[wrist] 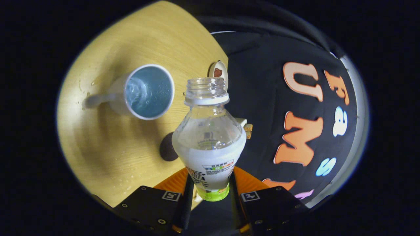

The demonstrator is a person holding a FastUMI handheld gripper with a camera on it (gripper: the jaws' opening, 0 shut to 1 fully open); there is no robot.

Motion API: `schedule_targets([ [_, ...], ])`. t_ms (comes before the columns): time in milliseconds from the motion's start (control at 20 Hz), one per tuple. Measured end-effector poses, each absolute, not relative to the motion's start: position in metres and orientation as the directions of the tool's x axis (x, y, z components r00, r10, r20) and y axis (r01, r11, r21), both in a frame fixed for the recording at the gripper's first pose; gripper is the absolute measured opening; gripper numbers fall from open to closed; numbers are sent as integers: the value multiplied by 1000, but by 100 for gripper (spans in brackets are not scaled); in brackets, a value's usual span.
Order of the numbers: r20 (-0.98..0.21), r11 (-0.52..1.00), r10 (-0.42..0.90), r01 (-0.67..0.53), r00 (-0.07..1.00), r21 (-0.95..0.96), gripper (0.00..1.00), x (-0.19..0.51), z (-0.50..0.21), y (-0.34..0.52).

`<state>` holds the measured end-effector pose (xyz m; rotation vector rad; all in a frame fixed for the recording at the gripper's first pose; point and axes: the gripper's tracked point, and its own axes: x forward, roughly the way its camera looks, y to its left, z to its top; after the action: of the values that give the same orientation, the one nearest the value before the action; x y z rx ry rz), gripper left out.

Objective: Take the bottle from table, then pour the juice into the cup, finally place the bottle on the coaster

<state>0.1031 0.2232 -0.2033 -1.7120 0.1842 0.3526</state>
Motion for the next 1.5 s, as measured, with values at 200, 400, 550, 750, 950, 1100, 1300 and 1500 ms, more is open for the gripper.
schedule_targets([
  [200,-408,200,104,-421,907,-884,52,99,-210,213],
  [400,-462,553,216,-498,860,-668,52,108,-212,218],
  [550,-460,719,270,-495,846,-488,52,128,-213,214],
  [750,-426,840,319,-461,847,-286,52,166,-213,212],
  [950,-429,896,333,-424,840,-134,52,199,-230,212],
  [1100,-451,901,343,-425,824,-92,52,215,-247,215],
  [1300,-486,899,337,-429,806,-87,54,217,-271,215],
  [1500,-487,905,335,-419,807,-73,58,210,-280,214],
])
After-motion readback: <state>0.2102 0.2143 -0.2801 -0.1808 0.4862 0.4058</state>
